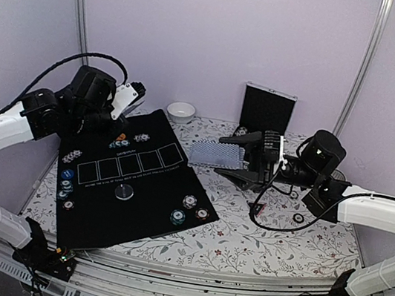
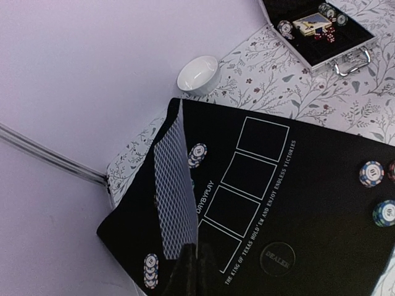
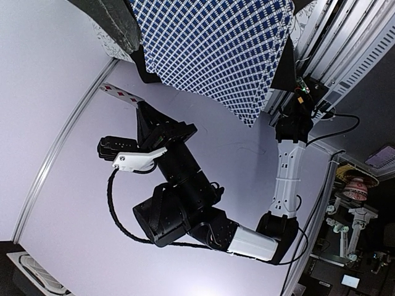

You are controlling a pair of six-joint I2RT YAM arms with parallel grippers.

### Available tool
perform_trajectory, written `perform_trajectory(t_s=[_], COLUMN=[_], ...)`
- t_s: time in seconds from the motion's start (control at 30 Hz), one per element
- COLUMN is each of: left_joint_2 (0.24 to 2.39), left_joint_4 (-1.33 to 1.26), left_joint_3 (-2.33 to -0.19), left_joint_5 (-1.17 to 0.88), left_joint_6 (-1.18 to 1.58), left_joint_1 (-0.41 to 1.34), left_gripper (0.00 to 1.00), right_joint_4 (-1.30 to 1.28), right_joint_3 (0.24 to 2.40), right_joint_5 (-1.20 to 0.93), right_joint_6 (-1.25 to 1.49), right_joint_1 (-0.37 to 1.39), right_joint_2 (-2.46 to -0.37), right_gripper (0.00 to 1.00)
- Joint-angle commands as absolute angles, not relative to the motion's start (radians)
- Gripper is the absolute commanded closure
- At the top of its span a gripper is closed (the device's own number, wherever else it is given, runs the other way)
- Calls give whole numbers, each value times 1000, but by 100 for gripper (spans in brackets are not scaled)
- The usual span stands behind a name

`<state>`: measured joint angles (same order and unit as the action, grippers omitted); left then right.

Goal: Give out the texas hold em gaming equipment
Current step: Distribute the poker card in the big blind area.

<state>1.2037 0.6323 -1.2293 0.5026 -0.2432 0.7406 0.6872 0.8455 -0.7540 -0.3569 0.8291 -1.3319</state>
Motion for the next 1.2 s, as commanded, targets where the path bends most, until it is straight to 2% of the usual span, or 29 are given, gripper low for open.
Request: perform_trajectory(t_s=[0.0,0.33,0.6,0.8,1.03,1.17], left_joint_2=[1217,1235,1291,1372,1461,1584], left_joint_4=[677,632,551,515,417,393], left_joint_3=[-1182,-1068,-1006,-1000,-1031,-1094], left_joint_5=[518,462,502,572,548,518], left_joint_6=[-138,-82,-124,-185,-204,-190], left_joint_1=[714,553,450,374,287,240], left_gripper=[100,100,100,100,100,100], right_joint_4=[685,683,685,684,685,684], right_joint_3=[828,823,831,832,831,834], right_joint_5=[-751,-749,-767,-771,-787,-794], right_joint_6=[-360,-357,-364,-375,-376,-375], right_joint_1=[820,812,811,808,797,791], right_joint_2=[-1302,-1298,-1302,-1299,-1303,-1306], right_gripper=[41,41,41,41,41,41])
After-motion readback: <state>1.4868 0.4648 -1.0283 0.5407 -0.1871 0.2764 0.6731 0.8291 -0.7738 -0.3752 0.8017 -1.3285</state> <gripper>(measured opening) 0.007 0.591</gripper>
